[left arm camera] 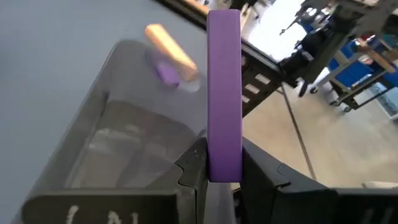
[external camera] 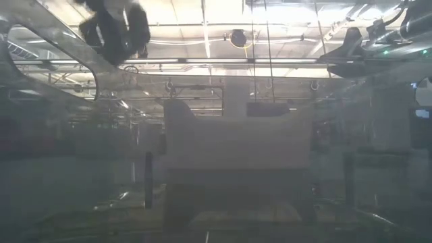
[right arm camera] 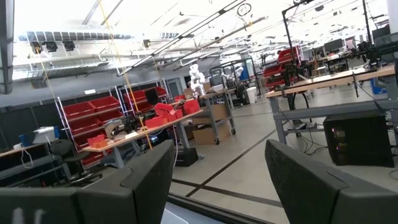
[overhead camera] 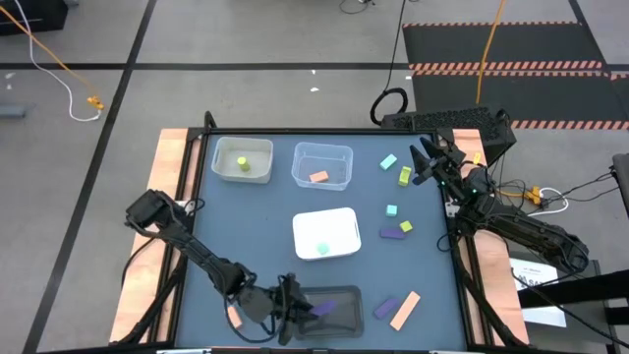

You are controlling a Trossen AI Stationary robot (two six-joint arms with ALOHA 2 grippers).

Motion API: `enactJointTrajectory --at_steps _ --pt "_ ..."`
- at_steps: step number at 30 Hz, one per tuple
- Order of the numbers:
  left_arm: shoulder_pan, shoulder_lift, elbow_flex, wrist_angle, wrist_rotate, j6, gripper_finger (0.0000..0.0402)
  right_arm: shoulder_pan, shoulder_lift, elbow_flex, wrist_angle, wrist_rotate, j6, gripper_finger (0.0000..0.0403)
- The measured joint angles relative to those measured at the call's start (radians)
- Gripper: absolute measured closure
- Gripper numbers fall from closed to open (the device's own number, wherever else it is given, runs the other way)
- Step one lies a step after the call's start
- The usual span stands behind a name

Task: Sort & place blocks by color
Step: Put the bottom left violet block into the black bin, then put the left brown block into the transparent bin

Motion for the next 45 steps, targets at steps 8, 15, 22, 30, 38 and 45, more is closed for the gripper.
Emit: enactJointTrajectory --at_steps 8,15,22,30,38,45 --pt "-0.003 0.015 0.0 -0.004 0.001 -0.079 0.0327 0.0 0.0 0.0 0.0 0.0 0.0 0.0156" --pt "-0.003 0.015 0.0 -0.018 -0.001 -0.105 0.0295 0.0 0.0 0.0 0.0 0.0 0.0 0.0156" --pt "-0.003 0.008 0.0 -0.008 -0.002 -0.105 0.0271 0.0 0.0 0.0 0.0 0.0 0.0 0.0156" --pt "-0.015 -0.133 0.0 -0.122 -0.01 -0.006 0.0268 0.0 0.0 0.0 0.0 0.0 0.0 0.0156" --pt "-0.114 -0.287 0.0 -0.568 0.112 -0.028 0.0268 0.0 0.0 0.0 0.0 0.0 0.0 0.0156" --pt "-0.203 -0.315 0.0 -0.831 0.243 -0.005 0.0268 0.0 0.0 0.0 0.0 0.0 0.0 0.0156"
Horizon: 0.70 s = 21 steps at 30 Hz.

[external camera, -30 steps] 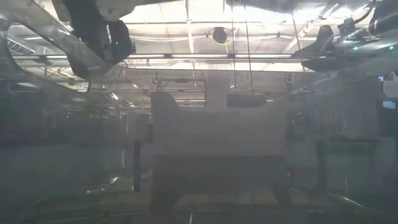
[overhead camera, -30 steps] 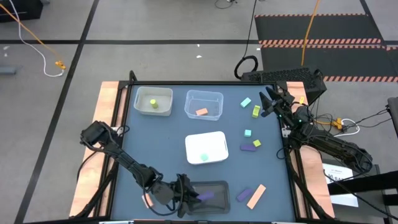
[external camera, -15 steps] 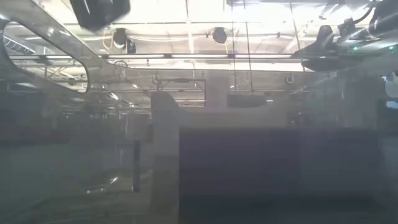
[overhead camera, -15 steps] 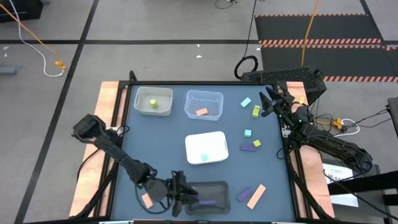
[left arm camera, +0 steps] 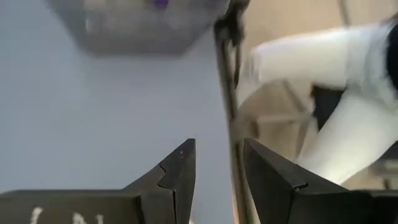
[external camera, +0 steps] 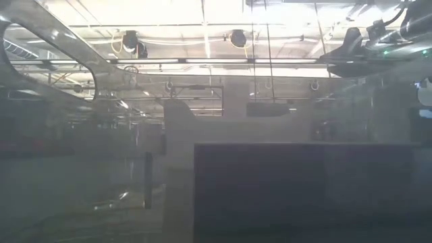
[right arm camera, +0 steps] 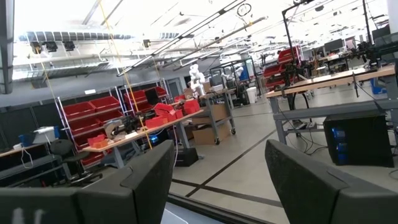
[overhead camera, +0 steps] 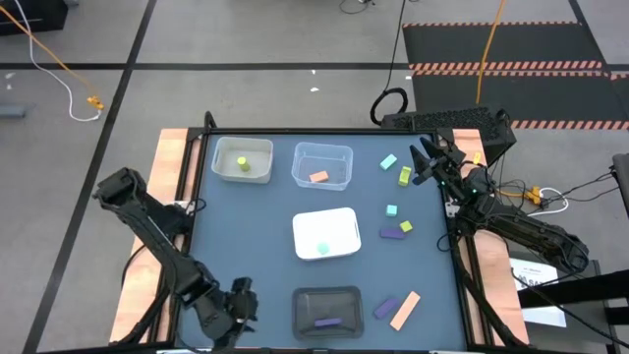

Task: Sort & place blocks by color
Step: Put the left brown block into the transparent bin

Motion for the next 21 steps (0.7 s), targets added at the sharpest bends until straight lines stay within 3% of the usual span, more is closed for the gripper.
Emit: enactJointTrajectory --at_steps 7,14,21 --pt "0.0 0.008 0.0 -0.164 0.011 0.057 0.0268 0.0 0.0 0.0 0.0 0.0 0.0 0.0156" --pt "-0.013 0.008 0.0 -0.167 0.056 0.367 0.0265 0.0 0.0 0.0 0.0 0.0 0.0 0.0156" --pt "-0.041 0.008 0.0 -0.173 0.039 0.383 0.0194 0.0 0.0 0.0 0.0 0.0 0.0 0.0156"
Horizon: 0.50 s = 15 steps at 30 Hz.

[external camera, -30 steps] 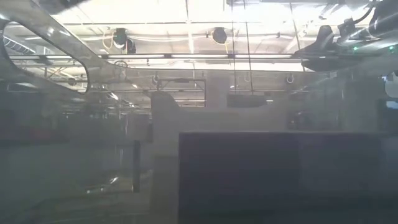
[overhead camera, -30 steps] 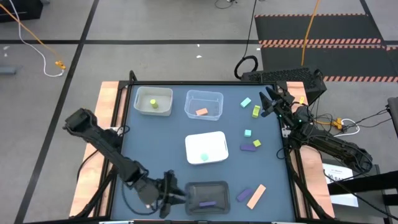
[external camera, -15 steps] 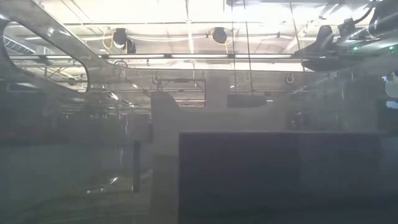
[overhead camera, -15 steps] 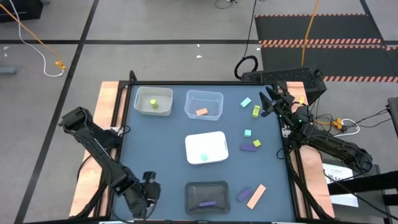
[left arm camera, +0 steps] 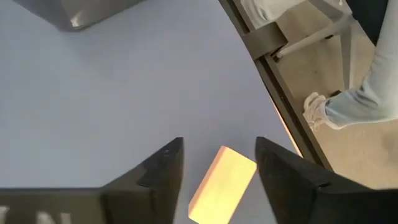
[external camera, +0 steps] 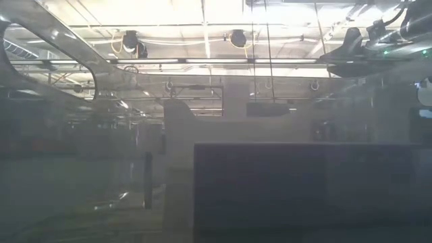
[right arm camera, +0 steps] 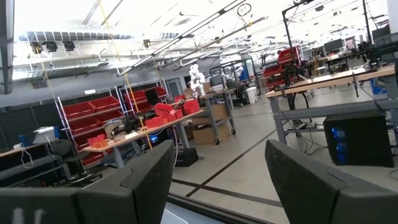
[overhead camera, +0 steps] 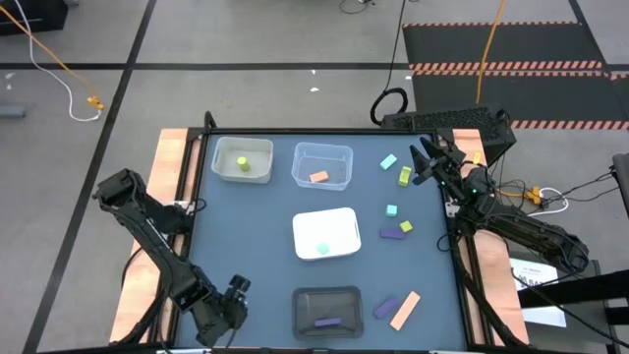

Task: Sort & place blocks by color
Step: Put the left brown block into the transparent bin

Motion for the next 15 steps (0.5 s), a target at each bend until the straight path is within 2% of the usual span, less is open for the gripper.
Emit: enactJointTrajectory --at_steps 4,7,10,15 --pt "-0.008 0.004 0.0 0.0 -0.001 0.076 0.0136 0.0 0.0 0.0 0.0 0.0 0.0 0.0156" --pt "-0.014 0.035 0.0 0.007 -0.001 0.161 0.0109 0.0 0.0 0.0 0.0 0.0 0.0 0.0156" --pt "-0.025 0.082 0.0 -0.017 0.004 0.175 0.01 0.0 0.0 0.0 0.0 0.0 0.0 0.0156" --pt "-0.05 0.149 0.0 -0.041 0.012 0.26 0.0112 0.0 0.0 0.0 0.0 0.0 0.0 0.0156"
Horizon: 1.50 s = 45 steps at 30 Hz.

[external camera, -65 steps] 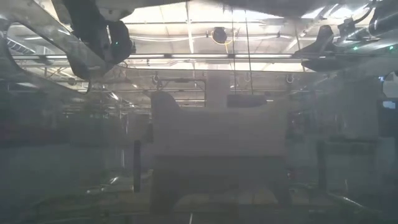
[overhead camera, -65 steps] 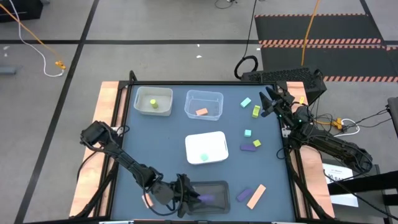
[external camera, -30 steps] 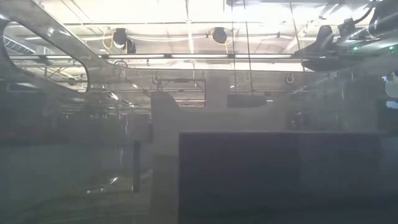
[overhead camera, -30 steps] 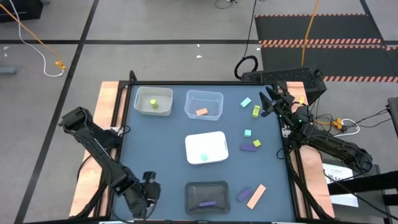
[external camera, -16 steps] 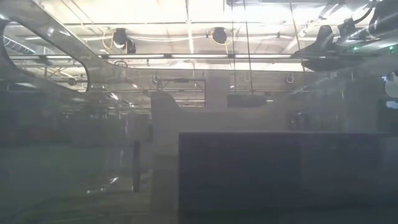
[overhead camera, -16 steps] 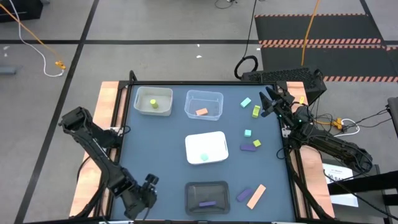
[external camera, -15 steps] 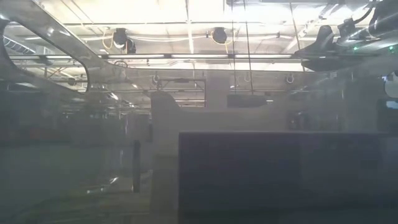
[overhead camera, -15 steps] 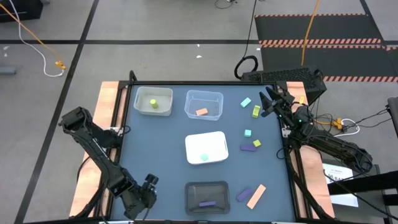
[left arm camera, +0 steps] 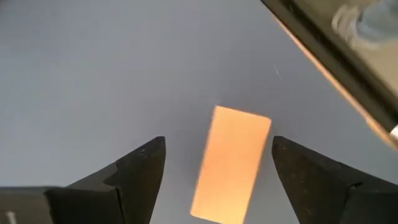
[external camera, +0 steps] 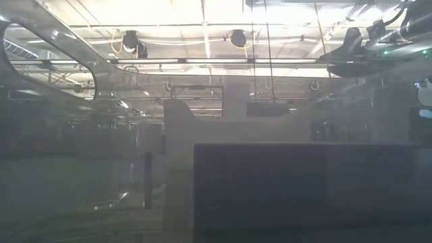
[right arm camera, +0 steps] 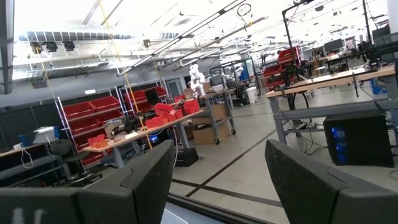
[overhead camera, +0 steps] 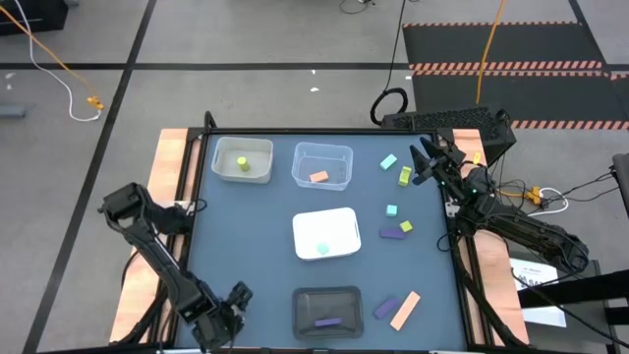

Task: Sort & place blocks by color
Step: Put the left brown block into the transparent bin

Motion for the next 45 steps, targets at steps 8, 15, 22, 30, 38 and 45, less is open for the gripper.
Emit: enactJointTrajectory --at_steps 8,15,22,30,38,45 --pt "-0.01 0.037 0.0 -0.048 -0.033 0.018 0.0151 0.0 0.0 0.0 0.0 0.0 0.0 0.0156" --pt "0.014 0.045 0.0 -0.048 -0.044 0.015 0.0271 0.0 0.0 0.0 0.0 0.0 0.0 0.0156" --pt "0.03 0.034 0.0 -0.042 -0.011 -0.088 0.0271 0.0 0.0 0.0 0.0 0.0 0.0 0.0156" --pt "0.062 -0.089 0.0 -0.041 -0.123 -0.09 0.0271 0.0 0.0 0.0 0.0 0.0 0.0 0.0156" --pt "0.177 -0.255 0.0 -0.047 -0.406 0.05 0.0271 0.0 0.0 0.0 0.0 0.0 0.0 0.0156" --pt "0.353 -0.363 0.0 -0.04 -0.547 0.151 0.0271 0.0 0.0 0.0 0.0 0.0 0.0 0.0156"
